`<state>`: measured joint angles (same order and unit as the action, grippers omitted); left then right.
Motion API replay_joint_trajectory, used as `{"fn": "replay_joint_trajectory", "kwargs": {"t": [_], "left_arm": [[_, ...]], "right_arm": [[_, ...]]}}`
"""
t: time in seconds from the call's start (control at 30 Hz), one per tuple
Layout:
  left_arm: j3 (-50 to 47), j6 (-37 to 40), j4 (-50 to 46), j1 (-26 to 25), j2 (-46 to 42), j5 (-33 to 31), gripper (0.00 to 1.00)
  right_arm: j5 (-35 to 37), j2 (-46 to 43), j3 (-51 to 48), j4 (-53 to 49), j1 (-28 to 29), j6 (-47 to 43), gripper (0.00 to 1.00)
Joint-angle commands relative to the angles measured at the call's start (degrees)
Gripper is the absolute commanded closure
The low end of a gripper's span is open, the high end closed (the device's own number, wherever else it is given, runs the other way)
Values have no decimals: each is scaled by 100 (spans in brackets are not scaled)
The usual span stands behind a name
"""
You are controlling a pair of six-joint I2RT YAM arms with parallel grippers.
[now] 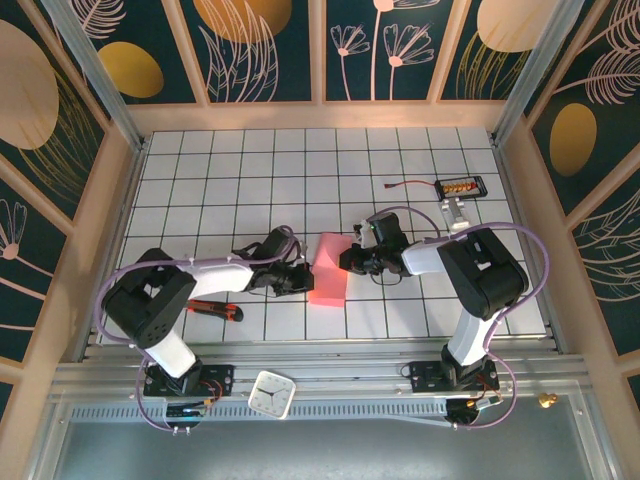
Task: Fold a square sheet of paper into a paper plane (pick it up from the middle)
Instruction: First fold the square sheet of paper in half at the center of the table.
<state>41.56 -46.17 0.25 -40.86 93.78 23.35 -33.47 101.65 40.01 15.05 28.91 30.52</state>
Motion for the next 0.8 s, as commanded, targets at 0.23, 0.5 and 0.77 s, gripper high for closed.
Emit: {"fn": "replay_joint_trajectory", "kwargs": {"t": [0.23,0.5,0.77], "left_arm": [[9,-15,-160,-105,180,335,94],[-175,218,-834,-106,217,-138,95],[-256,-69,21,-102,-439,478,94]], "right_arm": [[862,426,-211,-916,-63,-177,100],[878,425,-256,-934,-77,-187,100],[878,410,-283,-915,-74,-165,100]]}}
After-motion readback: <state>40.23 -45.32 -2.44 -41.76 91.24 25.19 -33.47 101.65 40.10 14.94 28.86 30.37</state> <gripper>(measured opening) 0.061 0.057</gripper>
